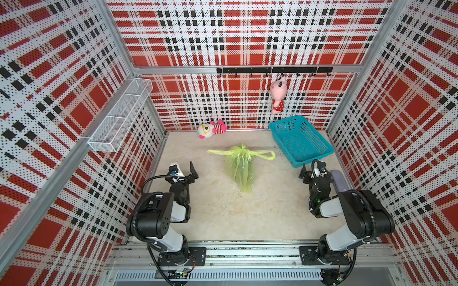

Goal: Place the pineapple into a plastic bag & tie a knot
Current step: Reset both arms

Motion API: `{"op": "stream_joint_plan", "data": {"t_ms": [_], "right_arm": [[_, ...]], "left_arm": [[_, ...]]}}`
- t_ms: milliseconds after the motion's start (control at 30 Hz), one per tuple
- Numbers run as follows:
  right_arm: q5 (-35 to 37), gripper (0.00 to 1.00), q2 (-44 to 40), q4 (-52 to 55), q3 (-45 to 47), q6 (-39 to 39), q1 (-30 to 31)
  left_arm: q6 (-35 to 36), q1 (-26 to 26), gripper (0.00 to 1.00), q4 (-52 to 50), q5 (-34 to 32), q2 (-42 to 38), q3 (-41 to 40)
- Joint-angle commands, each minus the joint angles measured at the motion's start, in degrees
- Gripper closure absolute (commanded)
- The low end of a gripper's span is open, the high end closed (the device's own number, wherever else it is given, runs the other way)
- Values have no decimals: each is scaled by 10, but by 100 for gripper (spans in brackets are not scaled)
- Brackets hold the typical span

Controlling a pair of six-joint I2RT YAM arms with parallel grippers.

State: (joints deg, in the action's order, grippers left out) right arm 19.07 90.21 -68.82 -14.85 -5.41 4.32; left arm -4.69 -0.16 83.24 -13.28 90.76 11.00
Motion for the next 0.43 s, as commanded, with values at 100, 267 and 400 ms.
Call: {"op": "stream_joint_plan", "data": {"t_ms": [100,267,400], "right_arm": [[9,0,1,-3,-6,5,-1],[9,0,1,3,-10,3,-1],[10,0,0,-2,-6,4,-1]], "left_arm": [[17,-1,2,-16,-22,-4,5],[17,0,2,-16,-22,-4,4],[17,-1,2,-16,-21,-4,4]]}}
